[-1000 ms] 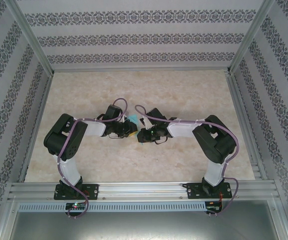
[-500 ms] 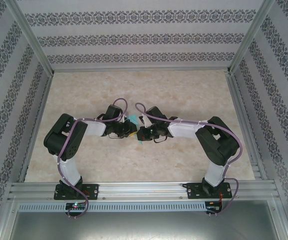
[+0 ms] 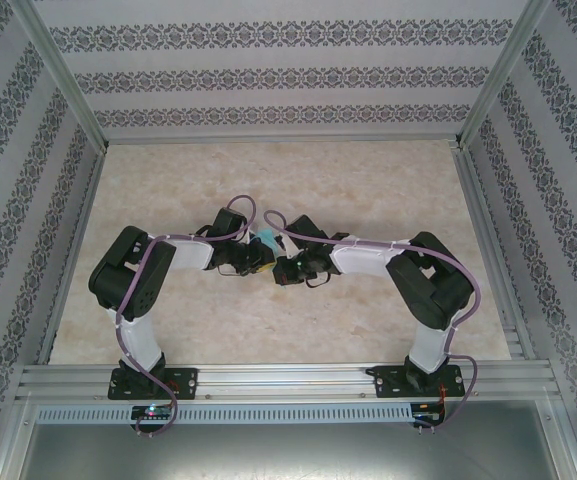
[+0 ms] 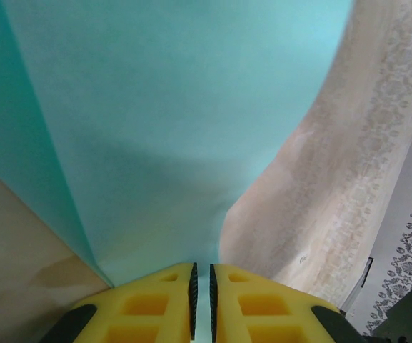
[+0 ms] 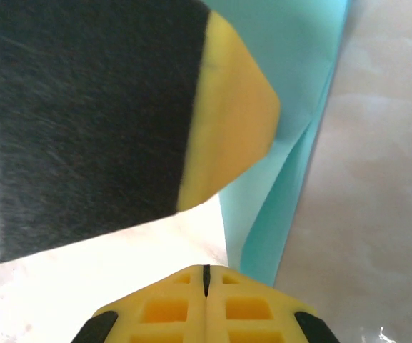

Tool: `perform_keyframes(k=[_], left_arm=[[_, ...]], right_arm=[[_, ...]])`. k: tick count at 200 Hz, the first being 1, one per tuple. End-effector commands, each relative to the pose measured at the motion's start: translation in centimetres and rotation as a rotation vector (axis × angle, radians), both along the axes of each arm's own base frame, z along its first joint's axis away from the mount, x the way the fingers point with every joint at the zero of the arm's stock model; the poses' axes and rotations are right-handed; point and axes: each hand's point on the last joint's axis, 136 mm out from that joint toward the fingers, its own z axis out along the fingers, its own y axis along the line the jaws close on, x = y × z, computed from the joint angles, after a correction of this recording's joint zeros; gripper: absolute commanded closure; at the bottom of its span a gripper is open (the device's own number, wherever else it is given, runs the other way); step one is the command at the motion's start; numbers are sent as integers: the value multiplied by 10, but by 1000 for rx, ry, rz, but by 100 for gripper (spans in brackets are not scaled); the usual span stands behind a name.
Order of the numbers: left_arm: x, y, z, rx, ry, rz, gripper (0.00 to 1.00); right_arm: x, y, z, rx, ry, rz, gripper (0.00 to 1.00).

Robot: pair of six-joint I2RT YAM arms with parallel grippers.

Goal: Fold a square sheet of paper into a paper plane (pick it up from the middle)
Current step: Fold the wing for the fifth time at the center of the table.

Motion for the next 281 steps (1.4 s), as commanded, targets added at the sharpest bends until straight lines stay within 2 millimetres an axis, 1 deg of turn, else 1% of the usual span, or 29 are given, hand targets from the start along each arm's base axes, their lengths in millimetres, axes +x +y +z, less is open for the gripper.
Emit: perform_keyframes(k=[1,52,150,173,208,230,281], left_arm=[[-9,9,-24,89,70,26,83],[-9,11,-26,101,79,27,82],[-10,13,-28,113,82,28,83],[-10,13,-28,113,81,26,83],[-11,13,-29,116,84,24,83],[-11,13,-29,115,83,24,83],[-12,14,-32,123,89,28,83]], right_arm=[[1,-6,-10,-63,-4,6,98],[1,-10,-13,-90,-3,4,98],[-13,-11,-25,-80,61,17,97],[-16,-10,-25,-64,74,20,96],[-14,-7,-19,-8,80,10,94],[-15,-9,-23,-14,92,6,94],[-26,-12,-31,-19,134,14,95]])
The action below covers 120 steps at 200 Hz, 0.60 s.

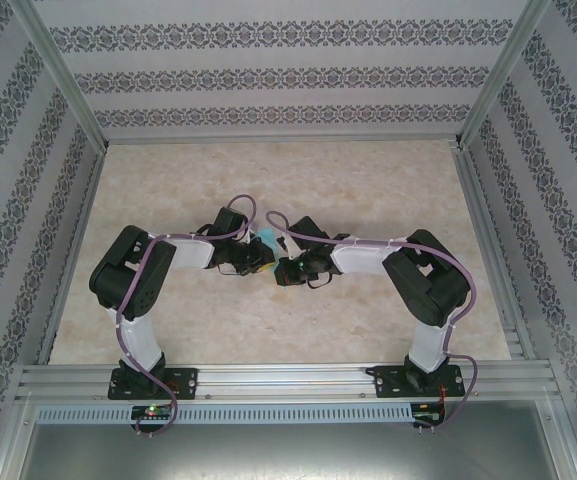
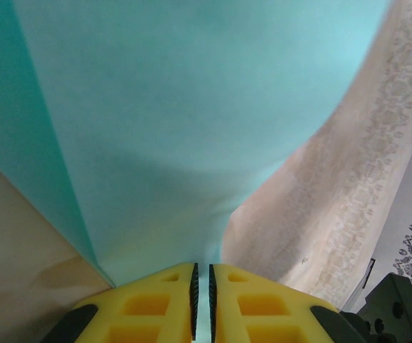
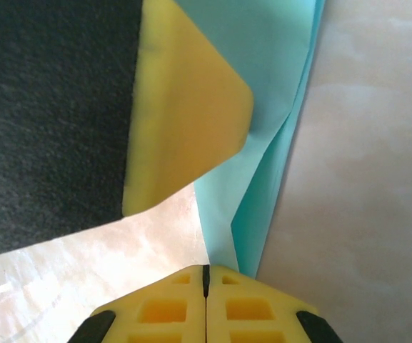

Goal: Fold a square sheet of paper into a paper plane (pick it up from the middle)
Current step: Fold the wing for the fifth time at the center of the table.

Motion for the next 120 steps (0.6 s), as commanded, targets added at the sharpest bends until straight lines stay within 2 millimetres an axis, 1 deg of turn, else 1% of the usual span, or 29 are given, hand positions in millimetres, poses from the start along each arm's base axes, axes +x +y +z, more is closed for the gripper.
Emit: perform_keyframes(k=[1,30,49,79,101,120], left_arm=[[-12,14,-31,113,77,25,83],[-14,16,-34,127,85,31,84],[-15,20,-37,148,94,40,86],[-18,24,-43,169,116,50,90],[-18,24,-45,170,124,53,90],[-17,24,-44,167,122,54,90]], right_arm=[[-24,-10,-22,-41,105,15,95],[-32,-15,-28,-54,129,23,95],[-40,-20,-31,-59,146,32,95],[-56,-27,-33,-49,167,60,97],[-68,-34,-35,-47,180,80,98],[-75,-37,-33,-32,178,96,98]])
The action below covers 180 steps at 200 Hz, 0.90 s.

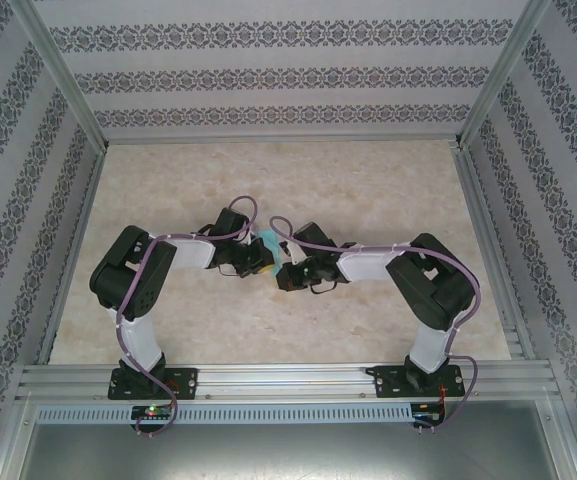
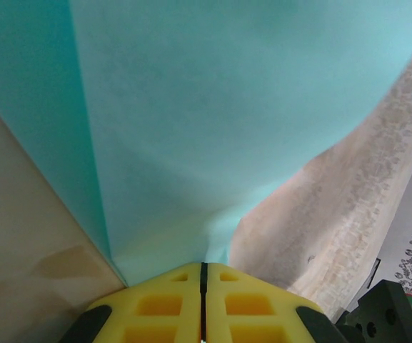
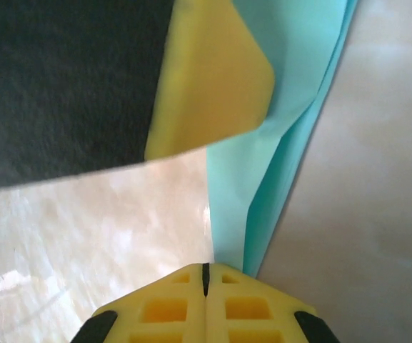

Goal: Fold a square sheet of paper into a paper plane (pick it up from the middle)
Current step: Fold the wing for the fifth time at the center of the table.

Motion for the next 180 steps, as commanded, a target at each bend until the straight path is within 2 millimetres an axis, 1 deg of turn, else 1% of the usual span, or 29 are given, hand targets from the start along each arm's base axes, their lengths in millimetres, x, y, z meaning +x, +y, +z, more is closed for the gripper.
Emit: perform_keyframes(k=[1,27,61,74,96,121,144,159,180], left_arm=[[-13,24,-41,149,104,54,90],[-13,23,-40,145,101,51,90],[-13,21,-39,135,97,45,90],[-12,20,-38,126,94,42,90],[-12,18,-36,114,88,37,90],[-10,15,-32,94,79,29,90],[-8,11,-28,75,69,24,89],[-6,10,-24,64,60,21,89],[-4,7,-18,50,43,17,88]], right_arm=[[-61,-33,-30,-104,207,69,98],[-58,-36,-24,-94,185,69,98],[-50,-38,-9,-70,138,55,98],[-43,-36,1,-46,100,42,98],[-25,-28,19,-2,28,-2,98],[-6,-15,31,47,-17,-41,98],[5,-1,31,62,-27,-47,98],[8,6,26,62,-20,-46,98],[11,9,16,45,-8,-50,98]])
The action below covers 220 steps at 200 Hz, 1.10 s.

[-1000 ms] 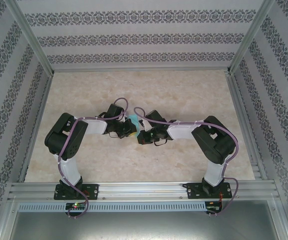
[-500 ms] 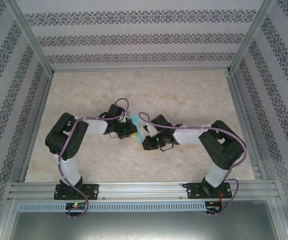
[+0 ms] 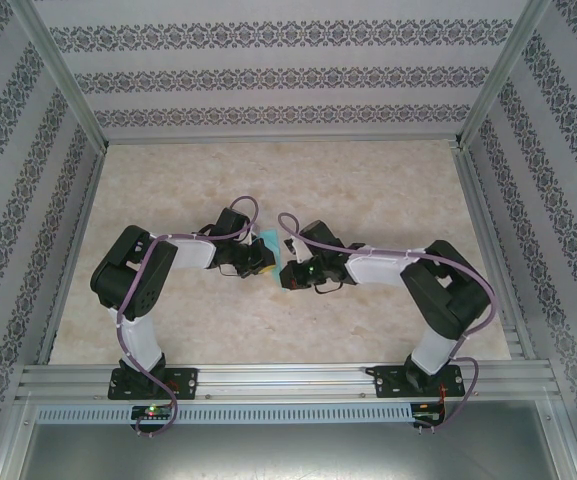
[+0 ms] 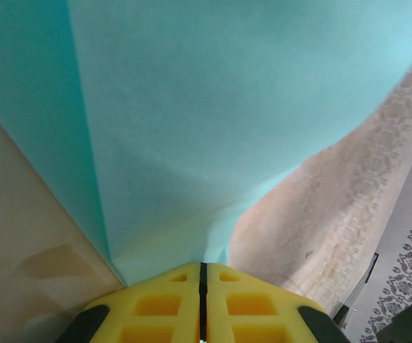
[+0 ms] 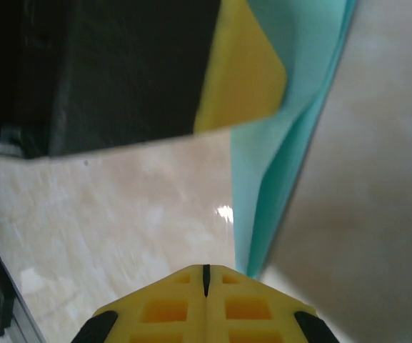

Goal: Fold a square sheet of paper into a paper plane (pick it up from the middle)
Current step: Fold the wing for the fifth time at the center of the table.

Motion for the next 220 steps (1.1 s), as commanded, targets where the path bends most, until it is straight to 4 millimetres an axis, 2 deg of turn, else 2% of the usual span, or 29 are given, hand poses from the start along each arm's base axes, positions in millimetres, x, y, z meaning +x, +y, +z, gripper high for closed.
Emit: perform_keyframes(k=[1,46,80,96,118,135,181,220], left_arm=[[-2,10,-18,60,36,28,88],[5,4,-3,22,-7,19,87],[14,-3,27,-37,-118,-7,83],[9,-8,36,-65,-156,-34,84],[-6,-14,34,-55,-167,-73,86],[-13,-10,25,-16,-150,-69,89],[-21,-7,10,3,-119,-68,92],[-19,-17,11,-28,-125,-94,92]], right_arm=[[7,11,-5,-2,-8,-10,98],[7,2,-22,-69,4,-28,99],[3,-11,-38,-126,26,-47,100],[2,-13,-40,-129,34,-55,100],[1,-13,-40,-126,38,-58,100],[1,-13,-41,-127,43,-60,100],[0,-14,-45,-130,59,-61,100],[-1,-13,-45,-127,65,-61,100]])
